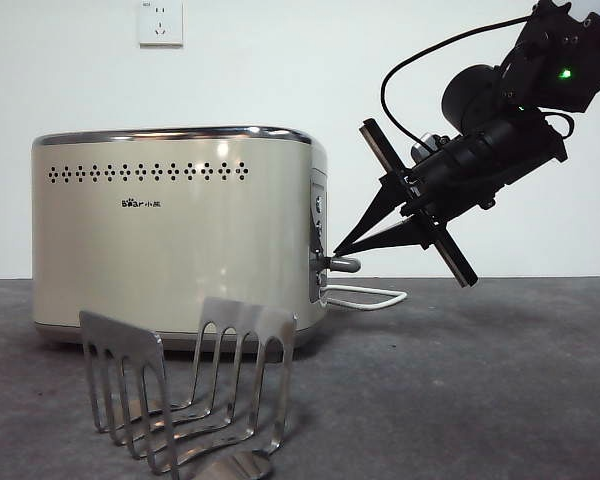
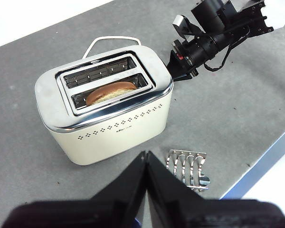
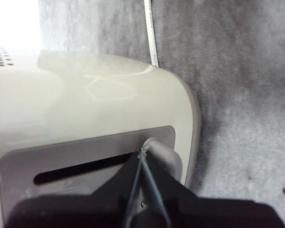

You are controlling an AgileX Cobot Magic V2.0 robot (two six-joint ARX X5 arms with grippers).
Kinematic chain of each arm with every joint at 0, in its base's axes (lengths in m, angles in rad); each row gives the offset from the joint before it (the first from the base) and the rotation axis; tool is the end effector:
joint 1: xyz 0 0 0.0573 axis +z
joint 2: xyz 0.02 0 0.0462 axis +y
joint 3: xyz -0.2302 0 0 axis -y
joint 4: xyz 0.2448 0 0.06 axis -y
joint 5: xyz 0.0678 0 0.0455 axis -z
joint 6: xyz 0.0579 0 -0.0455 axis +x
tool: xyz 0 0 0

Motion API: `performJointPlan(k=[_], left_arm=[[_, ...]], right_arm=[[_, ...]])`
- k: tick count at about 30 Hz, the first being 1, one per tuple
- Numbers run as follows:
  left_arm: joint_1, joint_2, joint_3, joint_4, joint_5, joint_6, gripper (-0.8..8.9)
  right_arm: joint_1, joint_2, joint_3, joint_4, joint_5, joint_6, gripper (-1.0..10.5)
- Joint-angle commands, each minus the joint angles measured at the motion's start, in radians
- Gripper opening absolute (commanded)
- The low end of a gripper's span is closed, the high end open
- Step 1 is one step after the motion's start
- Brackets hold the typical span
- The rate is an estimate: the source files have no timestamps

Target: Pick up a slice of bread from the rack,put the bread on the toaster,press the button

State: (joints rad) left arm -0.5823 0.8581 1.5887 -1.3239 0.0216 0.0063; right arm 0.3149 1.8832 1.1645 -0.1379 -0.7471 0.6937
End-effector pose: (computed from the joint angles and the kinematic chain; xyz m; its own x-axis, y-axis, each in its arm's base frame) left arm 0.0962 -0.0648 0.4154 0.6804 -0.4739 -0.5590 0.5677 0.8232 -0.0069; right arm 0.3555 0.1572 0.1232 0.2465 0.7949 -0.5544 -0.0407 0.5800 0.8136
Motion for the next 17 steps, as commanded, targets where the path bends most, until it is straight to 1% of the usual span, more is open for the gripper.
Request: performJointPlan(k=[1, 5, 10, 17], left_arm=[[-0.001, -0.003, -0.006, 0.003, 0.004, -0.006, -0.08], [-0.001, -0.003, -0.006, 0.003, 0.0, -0.006, -0.08], [-0.001, -0.003, -0.006, 0.003, -0.074, -0.007, -0.08], [-0.001, -0.003, -0.006, 0.003, -0.074, -0.006, -0.08]], right_arm=[[0.006, 0.071, -0.047, -0.085, 0.074, -0.03, -0.1], [0.006, 0.07, -0.047, -0.087, 0.075, -0.034, -0.1], [0.006, 0.07, -0.047, -0.088, 0.074, -0.034, -0.1], [0.006, 0.068, -0.046, -0.088, 0.071, -0.033, -0.1]])
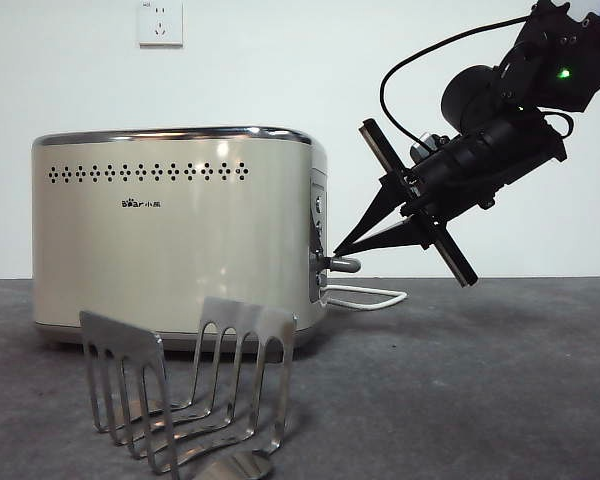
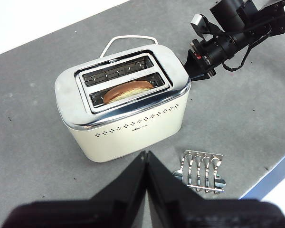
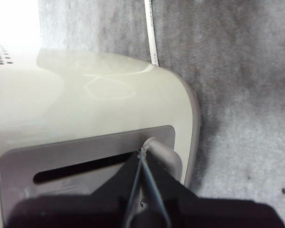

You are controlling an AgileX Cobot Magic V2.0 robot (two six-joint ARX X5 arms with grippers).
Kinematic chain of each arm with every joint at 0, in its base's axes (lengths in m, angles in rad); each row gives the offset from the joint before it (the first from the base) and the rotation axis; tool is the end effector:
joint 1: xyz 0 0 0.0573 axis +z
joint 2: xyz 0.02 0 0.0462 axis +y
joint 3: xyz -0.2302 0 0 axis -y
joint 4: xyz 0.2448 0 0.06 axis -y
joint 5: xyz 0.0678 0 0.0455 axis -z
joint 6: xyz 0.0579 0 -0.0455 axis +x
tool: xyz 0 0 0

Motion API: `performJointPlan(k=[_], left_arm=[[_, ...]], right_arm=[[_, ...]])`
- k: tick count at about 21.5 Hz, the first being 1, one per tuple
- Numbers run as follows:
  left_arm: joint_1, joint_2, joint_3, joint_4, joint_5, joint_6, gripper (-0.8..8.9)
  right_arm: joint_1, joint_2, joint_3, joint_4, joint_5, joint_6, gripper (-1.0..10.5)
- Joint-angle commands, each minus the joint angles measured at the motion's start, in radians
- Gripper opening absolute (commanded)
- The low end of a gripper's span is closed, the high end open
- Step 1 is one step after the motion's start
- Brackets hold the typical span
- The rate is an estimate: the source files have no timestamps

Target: Pick up a slice of bread from the rack,put the bread on the toaster,press the button

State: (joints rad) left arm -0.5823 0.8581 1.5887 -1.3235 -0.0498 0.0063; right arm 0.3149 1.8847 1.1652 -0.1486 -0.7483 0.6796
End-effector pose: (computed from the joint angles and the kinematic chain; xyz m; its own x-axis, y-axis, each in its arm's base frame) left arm 0.0984 -0.0614 0.4155 0.7192 -0.4139 -0.5581 0.5177 0.8549 0.0330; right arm 0.3548 0.1570 0.1221 0.2396 0.7936 -0.5592 -0.0457 0.5846 0.8100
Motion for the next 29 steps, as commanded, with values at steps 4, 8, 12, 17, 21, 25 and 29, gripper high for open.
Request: performJointPlan(k=[4, 8, 12, 17, 21, 25, 29], left_arm=[[-0.001, -0.004, -0.006, 0.003, -0.003, -0.006, -0.08], [-0.001, -0.004, -0.006, 0.003, -0.003, -0.006, -0.08], [-0.001, -0.004, -0.006, 0.003, -0.003, -0.006, -0.08], [-0.001, -0.004, -0.006, 0.003, -0.003, -0.006, -0.08], [-0.001, -0.004, -0.006, 0.003, -0.003, -0.006, -0.08], [-0.001, -0.004, -0.006, 0.003, -0.003, -0.005, -0.04], [-0.001, 0.0, -0.005, 0.003, -0.002, -0.005, -0.04]], right_arm=[[0.006, 0.057, -0.046, -0.077, 0.068, -0.019, -0.1], [0.006, 0.014, -0.046, -0.075, 0.073, -0.02, -0.1], [0.006, -0.04, -0.046, -0.048, 0.072, -0.02, -0.1], [0.006, -0.114, -0.045, -0.031, 0.065, -0.035, -0.1], [0.006, -0.179, -0.041, -0.031, 0.065, -0.055, -0.1], [0.006, -0.271, -0.04, -0.032, 0.064, -0.066, -0.1], [0.005, -0.425, -0.04, -0.034, 0.067, -0.118, -0.1]])
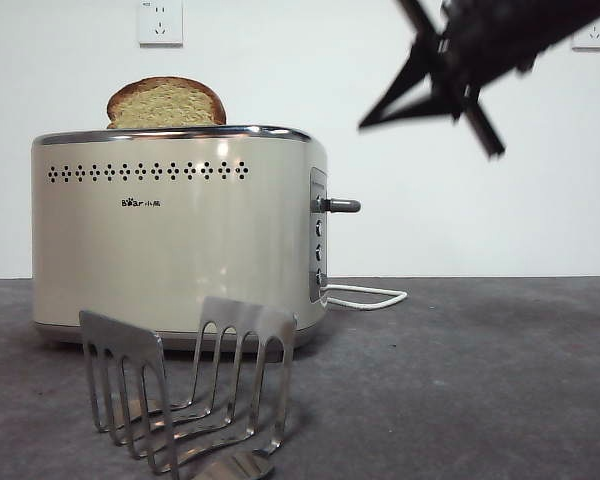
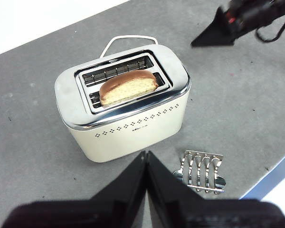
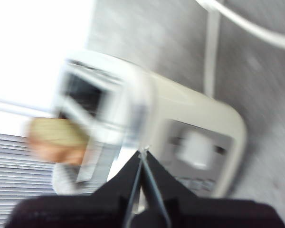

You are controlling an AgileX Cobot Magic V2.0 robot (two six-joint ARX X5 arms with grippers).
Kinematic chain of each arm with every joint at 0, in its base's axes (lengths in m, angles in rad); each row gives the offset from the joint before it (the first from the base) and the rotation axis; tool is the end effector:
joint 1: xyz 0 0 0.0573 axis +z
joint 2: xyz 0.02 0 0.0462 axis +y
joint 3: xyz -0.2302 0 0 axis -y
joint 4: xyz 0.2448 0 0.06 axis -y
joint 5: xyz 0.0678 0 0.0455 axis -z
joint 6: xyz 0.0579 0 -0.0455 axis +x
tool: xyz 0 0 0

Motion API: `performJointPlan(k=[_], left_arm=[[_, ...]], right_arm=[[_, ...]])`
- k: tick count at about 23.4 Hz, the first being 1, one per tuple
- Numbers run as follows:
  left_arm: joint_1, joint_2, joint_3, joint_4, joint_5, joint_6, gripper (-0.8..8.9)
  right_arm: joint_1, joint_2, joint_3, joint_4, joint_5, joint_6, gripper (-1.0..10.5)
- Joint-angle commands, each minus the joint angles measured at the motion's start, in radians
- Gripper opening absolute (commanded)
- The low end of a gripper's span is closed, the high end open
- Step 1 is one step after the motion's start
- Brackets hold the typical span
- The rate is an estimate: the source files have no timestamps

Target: Pick up a slice of bread from the rack,put the bread on the toaster,press the button

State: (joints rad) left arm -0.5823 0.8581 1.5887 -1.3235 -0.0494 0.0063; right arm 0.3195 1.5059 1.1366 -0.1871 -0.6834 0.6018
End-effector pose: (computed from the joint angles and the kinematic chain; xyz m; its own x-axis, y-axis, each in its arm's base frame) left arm 0.0984 -0.0614 0.4155 0.7190 -0.4143 -0.5581 0.5180 0.8547 0.0328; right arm 0.3215 0.1449 0.2413 0.4268 0.8063 -0.4095 -0.3365 0.5619 0.7556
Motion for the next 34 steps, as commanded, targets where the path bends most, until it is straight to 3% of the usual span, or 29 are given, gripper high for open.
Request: performJointPlan(k=[1, 7, 17, 22, 25, 34], left_arm=[[-0.001, 0.004, -0.005, 0.003, -0.003, -0.005, -0.04], [-0.001, 0.05, -0.005, 0.003, -0.003, -0.005, -0.04], [-0.001, 0.211, -0.005, 0.003, -0.003, -0.005, -0.04], [0.031, 0.264, -0.005, 0.003, -0.001, -0.006, -0.04], [0.06, 0.268, -0.005, 0.003, 0.021, -0.006, -0.04], [0.365, 0.186, -0.127, 0.011, 0.121, -0.006, -0.04]], right_arm=[[0.001, -0.091, -0.011, 0.006, 0.009, -0.06, -0.1], [0.001, -0.321, 0.011, -0.046, 0.115, -0.2, -0.1], [0.001, -0.45, 0.273, -0.491, 0.579, -0.546, 0.0], [0.001, -0.449, 0.375, -0.703, 0.814, -0.554, 0.0], [0.001, -0.449, 0.404, -0.802, 0.903, -0.554, 0.0], [0.001, -0.448, 0.422, -1.108, 0.962, -0.554, 0.0]])
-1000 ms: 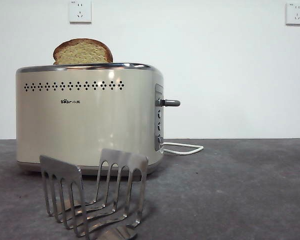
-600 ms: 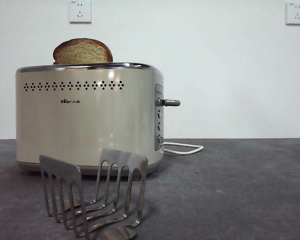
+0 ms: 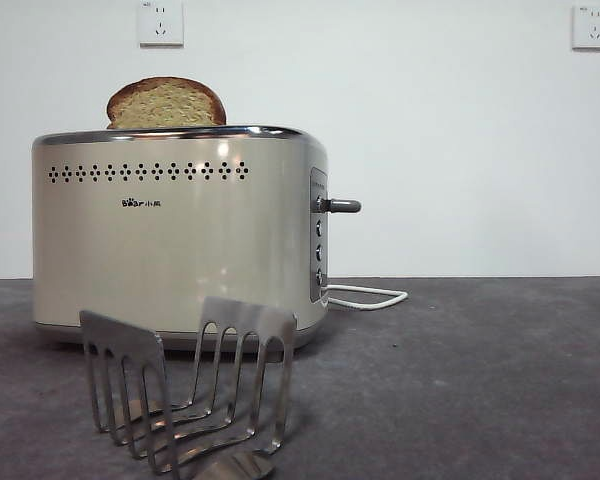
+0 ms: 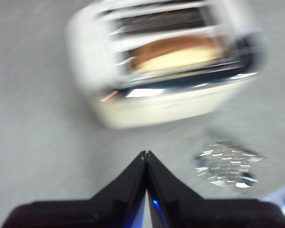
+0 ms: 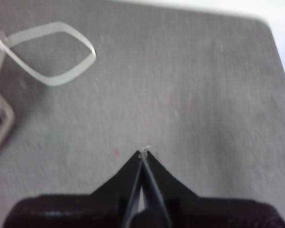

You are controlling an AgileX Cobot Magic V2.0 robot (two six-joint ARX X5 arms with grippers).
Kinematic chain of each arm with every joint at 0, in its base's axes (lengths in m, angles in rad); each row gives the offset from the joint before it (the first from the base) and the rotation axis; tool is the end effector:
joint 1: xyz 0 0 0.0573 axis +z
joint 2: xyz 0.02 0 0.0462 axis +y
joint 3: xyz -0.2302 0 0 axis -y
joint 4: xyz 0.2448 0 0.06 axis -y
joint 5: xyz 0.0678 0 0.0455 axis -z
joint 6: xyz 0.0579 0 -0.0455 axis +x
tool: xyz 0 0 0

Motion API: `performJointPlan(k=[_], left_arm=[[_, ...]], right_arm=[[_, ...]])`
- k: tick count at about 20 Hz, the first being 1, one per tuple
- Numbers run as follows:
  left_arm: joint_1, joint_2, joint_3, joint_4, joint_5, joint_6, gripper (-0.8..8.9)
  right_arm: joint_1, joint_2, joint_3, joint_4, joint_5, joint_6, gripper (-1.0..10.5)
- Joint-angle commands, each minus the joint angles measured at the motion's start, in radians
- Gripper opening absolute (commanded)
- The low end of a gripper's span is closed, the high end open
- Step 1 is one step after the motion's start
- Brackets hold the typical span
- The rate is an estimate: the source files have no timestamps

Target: Pick up a slice of bread from the rack,put the bread on the toaster,press the button

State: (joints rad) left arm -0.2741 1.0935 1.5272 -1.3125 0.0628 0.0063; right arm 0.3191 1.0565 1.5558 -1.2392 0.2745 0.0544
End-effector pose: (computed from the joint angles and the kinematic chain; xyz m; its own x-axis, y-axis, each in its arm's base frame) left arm 0.1832 -0.0553 0.3686 0.5961 -0.2328 -0.7685 0.3134 0.9486 -0.0443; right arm 0.1798 0.0429 0.3905 0.7600 -0.0344 -0.6490 -0.0769 0.9868 -0.1423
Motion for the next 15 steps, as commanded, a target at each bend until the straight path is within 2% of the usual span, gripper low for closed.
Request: performJointPlan(k=[1, 3, 5, 6, 8, 10, 12, 14, 15], left_arm=[[0.091, -0.088, -0.126, 0.028, 0.008, -0.006, -0.04], [0.14, -0.155, -0.237, 0.106, 0.008, -0.003, -0.04], [0.196, -0.252, -0.407, 0.249, -0.032, 0.009, -0.04], [0.226, -0.315, -0.524, 0.394, -0.075, 0.043, -0.04], [0.264, -0.443, -0.765, 0.738, -0.084, 0.108, -0.04], [0.274, -0.574, -1.013, 1.071, -0.064, 0.122, -0.04], [0.275, -0.692, -1.219, 1.295, -0.055, 0.122, -0.04], [0.275, -0.793, -1.357, 1.396, -0.055, 0.12, -0.04], [0.275, -0.839, -1.399, 1.396, -0.055, 0.121, -0.04]], right_arm=[[0.001, 0.002, 0.003, -0.096, 0.004, -0.007, 0.0], [0.001, 0.008, 0.003, -0.139, 0.004, -0.007, 0.0], [0.001, 0.009, 0.002, -0.136, 0.005, -0.006, 0.0], [0.001, 0.013, 0.002, -0.136, 0.006, -0.006, 0.0], [0.001, 0.014, 0.002, -0.136, 0.006, -0.007, 0.0], [0.001, 0.02, 0.002, -0.137, 0.006, -0.006, 0.0], [0.001, 0.027, 0.002, -0.137, 0.006, -0.007, 0.0], [0.001, 0.033, 0.002, -0.137, 0.006, -0.007, 0.0], [0.001, 0.034, 0.002, -0.137, 0.006, -0.007, 0.0]])
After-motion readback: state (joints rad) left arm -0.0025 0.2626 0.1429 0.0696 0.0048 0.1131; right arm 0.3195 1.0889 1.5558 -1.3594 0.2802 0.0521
